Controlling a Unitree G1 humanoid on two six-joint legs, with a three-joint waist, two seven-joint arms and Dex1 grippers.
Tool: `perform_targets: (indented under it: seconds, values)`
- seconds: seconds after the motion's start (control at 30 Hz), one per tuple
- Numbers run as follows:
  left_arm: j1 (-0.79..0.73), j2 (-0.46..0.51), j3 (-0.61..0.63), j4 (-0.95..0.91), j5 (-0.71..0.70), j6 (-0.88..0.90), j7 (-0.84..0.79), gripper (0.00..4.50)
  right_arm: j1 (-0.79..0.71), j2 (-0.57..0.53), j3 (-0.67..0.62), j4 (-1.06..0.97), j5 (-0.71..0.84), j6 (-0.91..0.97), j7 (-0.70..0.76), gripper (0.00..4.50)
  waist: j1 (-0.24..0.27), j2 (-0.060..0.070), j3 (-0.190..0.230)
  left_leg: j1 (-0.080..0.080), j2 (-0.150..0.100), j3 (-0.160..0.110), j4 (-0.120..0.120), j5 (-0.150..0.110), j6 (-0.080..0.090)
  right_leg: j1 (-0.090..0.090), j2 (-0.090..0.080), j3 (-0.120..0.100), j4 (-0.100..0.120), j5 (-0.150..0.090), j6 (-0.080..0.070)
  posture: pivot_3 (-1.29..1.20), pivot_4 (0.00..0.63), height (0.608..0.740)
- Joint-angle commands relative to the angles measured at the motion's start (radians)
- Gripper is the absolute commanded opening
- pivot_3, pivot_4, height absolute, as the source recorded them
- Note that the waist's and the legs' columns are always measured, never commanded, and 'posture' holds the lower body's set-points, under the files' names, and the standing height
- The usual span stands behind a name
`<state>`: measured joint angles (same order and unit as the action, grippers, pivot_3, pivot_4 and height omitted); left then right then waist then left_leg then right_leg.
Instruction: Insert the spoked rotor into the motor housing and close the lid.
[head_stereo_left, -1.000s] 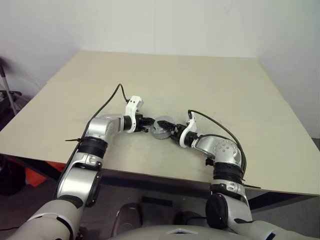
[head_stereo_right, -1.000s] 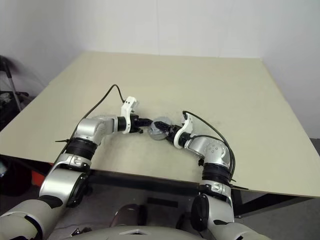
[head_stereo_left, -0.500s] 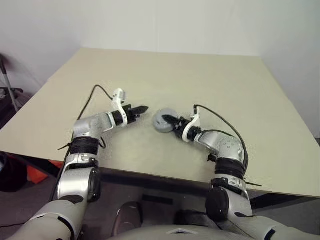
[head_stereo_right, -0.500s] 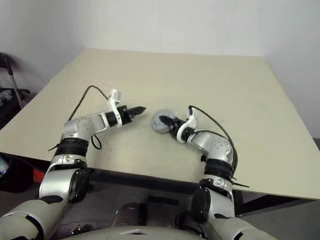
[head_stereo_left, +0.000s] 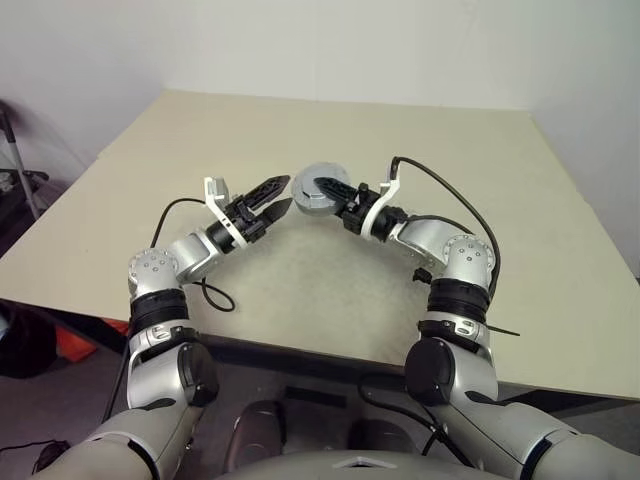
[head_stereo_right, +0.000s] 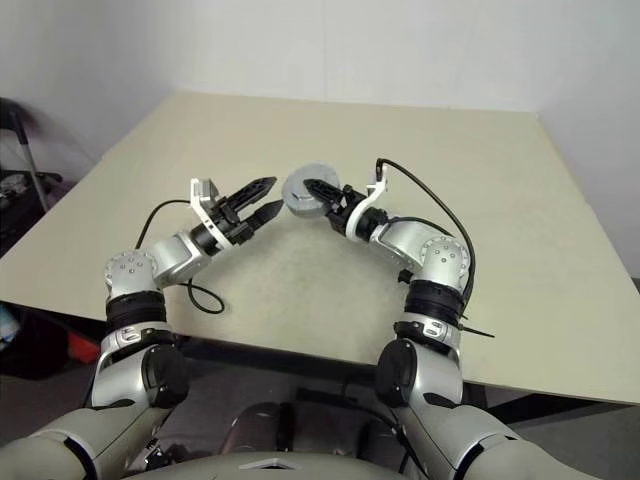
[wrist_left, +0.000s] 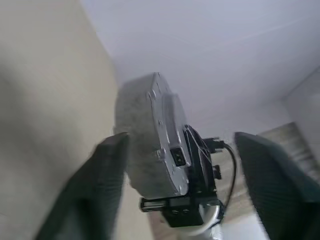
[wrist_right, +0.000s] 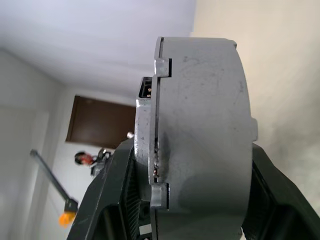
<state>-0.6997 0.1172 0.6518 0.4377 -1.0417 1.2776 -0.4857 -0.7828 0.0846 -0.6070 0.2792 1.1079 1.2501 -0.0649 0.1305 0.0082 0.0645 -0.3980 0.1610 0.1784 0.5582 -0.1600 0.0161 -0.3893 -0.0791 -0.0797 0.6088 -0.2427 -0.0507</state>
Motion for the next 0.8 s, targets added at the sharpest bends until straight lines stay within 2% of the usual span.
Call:
perform_targets:
  seconds: [0.03,0.33,0.73,0.8]
  values:
    - [-0.014,-0.016,0.013,0.003,-0.071,0.019,0.020,4.39,-0.052,0.001,0.022,-0.070,0.092,0.015,0.003,2.13,0.000,0.000,0.000,0.000,0.000,0.000,0.002,0.000,0.000,0.000,0.000,0.000,0.000,0.001,0.001,0.00,0.000,0.740]
    - [-0.048,-0.049,-0.007,0.068,-0.089,-0.050,0.023,4.39,-0.027,-0.013,0.064,-0.108,0.156,0.030,-0.022,2.13,0.002,0.000,0.000,0.000,0.000,-0.001,0.006,0.001,-0.002,0.002,0.000,0.001,0.000,0.005,0.008,0.00,0.000,0.740]
    - [-0.056,-0.058,-0.058,0.089,-0.084,-0.107,0.006,4.39,0.007,-0.023,0.111,-0.137,0.185,0.010,-0.028,2.13,0.006,0.000,0.000,-0.002,0.000,-0.002,0.007,0.001,-0.002,0.002,0.000,0.001,0.000,0.006,0.009,0.00,0.000,0.740]
    - [-0.053,-0.059,-0.065,0.083,-0.083,-0.116,0.013,4.02,0.012,-0.023,0.118,-0.142,0.185,0.004,-0.028,2.13,0.006,0.000,0.000,-0.002,0.000,-0.002,0.007,0.001,-0.002,0.002,0.000,0.001,0.000,0.006,0.009,0.00,0.000,0.740]
